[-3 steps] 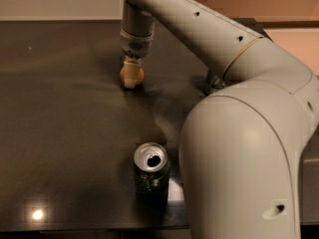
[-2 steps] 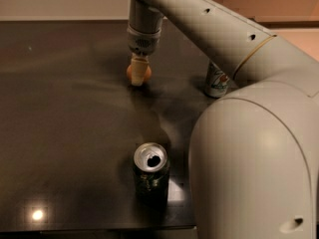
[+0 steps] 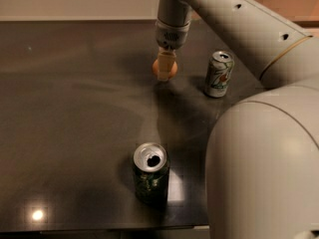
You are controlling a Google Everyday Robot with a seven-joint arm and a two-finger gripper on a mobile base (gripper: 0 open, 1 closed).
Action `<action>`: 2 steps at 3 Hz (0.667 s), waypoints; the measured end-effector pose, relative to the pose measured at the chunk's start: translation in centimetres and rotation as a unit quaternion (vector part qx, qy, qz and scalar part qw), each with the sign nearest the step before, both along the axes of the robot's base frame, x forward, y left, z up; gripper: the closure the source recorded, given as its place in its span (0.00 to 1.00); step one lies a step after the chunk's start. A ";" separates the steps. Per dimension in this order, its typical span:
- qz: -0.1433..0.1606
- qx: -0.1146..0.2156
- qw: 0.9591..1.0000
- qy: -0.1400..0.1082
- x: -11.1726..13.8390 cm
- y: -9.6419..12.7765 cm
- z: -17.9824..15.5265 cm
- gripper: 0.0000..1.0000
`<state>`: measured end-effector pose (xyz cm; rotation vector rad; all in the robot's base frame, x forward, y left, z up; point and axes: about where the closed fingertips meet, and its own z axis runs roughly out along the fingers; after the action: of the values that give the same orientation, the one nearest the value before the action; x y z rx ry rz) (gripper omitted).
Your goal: Move orange near 7up can
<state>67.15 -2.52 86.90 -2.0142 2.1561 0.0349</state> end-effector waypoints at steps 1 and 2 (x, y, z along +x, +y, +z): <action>-0.031 0.000 1.000 0.002 0.8 -3.6 0.0 1.00; -0.063 0.004 0.998 0.006 1.4 -7.0 -0.3 1.00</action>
Offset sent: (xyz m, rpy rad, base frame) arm 0.0107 -0.1180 0.0005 -0.0002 0.0555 -0.2010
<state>68.53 -9.55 86.58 -1.8734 2.2818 0.0375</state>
